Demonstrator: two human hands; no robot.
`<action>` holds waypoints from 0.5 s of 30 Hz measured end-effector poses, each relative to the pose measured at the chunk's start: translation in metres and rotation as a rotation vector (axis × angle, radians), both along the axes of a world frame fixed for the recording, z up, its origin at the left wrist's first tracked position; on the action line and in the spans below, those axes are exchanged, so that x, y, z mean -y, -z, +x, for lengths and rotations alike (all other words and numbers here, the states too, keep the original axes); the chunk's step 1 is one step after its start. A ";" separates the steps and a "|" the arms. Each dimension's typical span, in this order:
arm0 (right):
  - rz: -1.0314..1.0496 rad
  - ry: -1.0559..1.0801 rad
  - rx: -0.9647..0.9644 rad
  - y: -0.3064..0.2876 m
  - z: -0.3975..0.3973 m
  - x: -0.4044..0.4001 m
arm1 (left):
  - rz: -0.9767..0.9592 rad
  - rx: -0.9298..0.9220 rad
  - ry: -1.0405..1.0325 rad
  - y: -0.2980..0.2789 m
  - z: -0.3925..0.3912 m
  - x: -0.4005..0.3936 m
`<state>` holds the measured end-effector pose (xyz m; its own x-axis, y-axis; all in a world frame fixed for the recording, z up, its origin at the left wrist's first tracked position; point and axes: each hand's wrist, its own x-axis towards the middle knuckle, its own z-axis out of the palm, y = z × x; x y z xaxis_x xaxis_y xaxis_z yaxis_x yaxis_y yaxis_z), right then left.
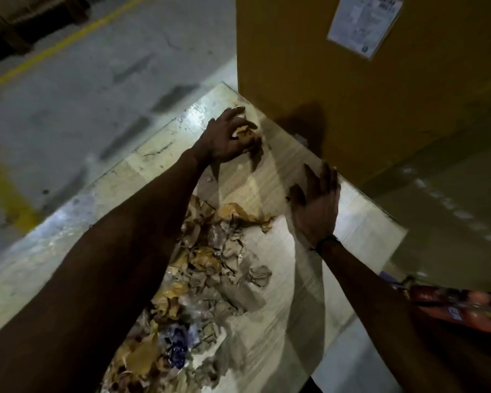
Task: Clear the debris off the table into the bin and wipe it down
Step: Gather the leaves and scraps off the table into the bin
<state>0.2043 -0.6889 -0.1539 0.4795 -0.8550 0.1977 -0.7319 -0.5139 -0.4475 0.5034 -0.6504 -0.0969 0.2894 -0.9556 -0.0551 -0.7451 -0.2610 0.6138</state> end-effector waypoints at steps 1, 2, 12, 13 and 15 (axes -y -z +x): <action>0.006 -0.002 0.006 0.002 0.000 -0.001 | -0.023 0.017 0.025 0.001 -0.002 -0.007; 0.011 -0.001 0.009 0.002 0.001 -0.005 | -0.046 0.024 0.054 0.001 -0.005 -0.016; 0.188 -0.322 -0.053 -0.022 0.000 -0.076 | -0.063 0.115 0.284 -0.006 -0.022 -0.164; 0.195 -0.380 -0.027 -0.026 -0.005 -0.079 | -0.049 0.151 0.273 -0.007 -0.024 -0.175; 0.190 -0.397 0.007 -0.039 -0.018 -0.073 | 0.053 0.180 0.179 -0.013 -0.031 -0.191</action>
<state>0.1867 -0.6162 -0.1149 0.7774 -0.6262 0.0592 -0.4910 -0.6630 -0.5652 0.4719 -0.4592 -0.0838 0.1255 -0.9897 -0.0689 -0.8783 -0.1432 0.4561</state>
